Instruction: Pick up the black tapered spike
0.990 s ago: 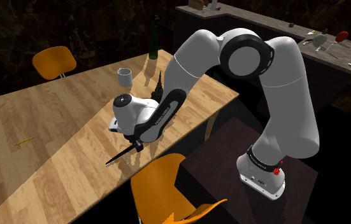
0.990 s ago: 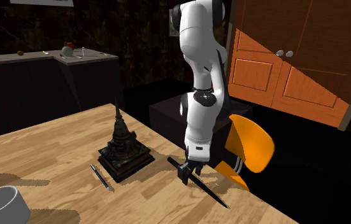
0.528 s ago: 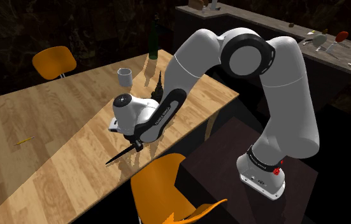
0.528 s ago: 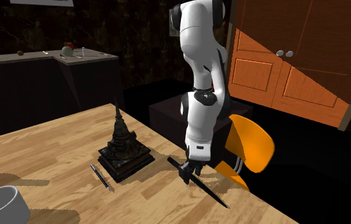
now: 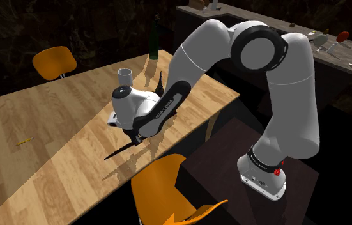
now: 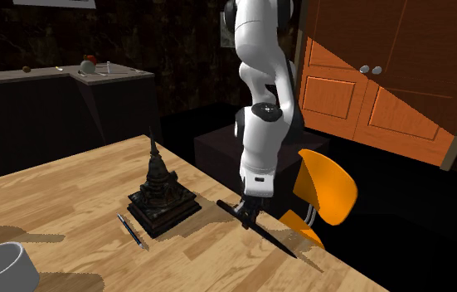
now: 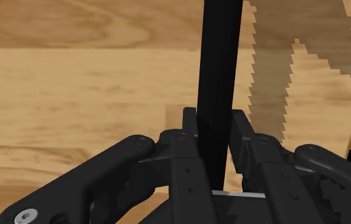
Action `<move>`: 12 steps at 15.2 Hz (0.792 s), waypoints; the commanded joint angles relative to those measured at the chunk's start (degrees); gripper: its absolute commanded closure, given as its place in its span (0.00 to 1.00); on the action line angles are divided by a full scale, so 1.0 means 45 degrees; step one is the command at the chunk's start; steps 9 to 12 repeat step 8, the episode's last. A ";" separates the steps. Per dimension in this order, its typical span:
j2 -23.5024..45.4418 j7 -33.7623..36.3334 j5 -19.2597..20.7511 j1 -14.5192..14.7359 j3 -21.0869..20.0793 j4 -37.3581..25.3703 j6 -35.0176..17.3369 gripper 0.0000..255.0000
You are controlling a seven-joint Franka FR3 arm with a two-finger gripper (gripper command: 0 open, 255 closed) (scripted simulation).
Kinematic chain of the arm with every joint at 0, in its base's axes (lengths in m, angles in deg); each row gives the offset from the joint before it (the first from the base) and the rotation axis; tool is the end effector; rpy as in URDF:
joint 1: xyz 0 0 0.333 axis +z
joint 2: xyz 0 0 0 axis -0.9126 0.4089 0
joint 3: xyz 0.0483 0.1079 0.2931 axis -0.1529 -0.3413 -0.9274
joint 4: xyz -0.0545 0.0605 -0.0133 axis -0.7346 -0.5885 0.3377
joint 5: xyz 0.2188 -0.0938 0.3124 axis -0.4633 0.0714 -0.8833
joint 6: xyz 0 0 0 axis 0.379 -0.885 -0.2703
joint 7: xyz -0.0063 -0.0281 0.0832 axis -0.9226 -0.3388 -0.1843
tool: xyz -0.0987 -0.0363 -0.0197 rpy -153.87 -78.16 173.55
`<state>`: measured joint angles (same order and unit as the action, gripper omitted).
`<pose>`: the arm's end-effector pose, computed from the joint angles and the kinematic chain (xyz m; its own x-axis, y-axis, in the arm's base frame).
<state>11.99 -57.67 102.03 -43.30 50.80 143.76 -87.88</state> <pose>0.4847 0.3575 0.1650 0.0418 0.9958 -0.0810 0.9989 -0.0400 0.0239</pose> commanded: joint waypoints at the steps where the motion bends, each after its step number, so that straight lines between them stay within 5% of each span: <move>1: -0.0356 -0.0075 -0.0129 -0.0069 -0.0116 0.0133 0.0222 1.00; 12: -0.1071 -0.0328 -0.0453 -0.0243 -0.0359 0.0242 0.0807 1.00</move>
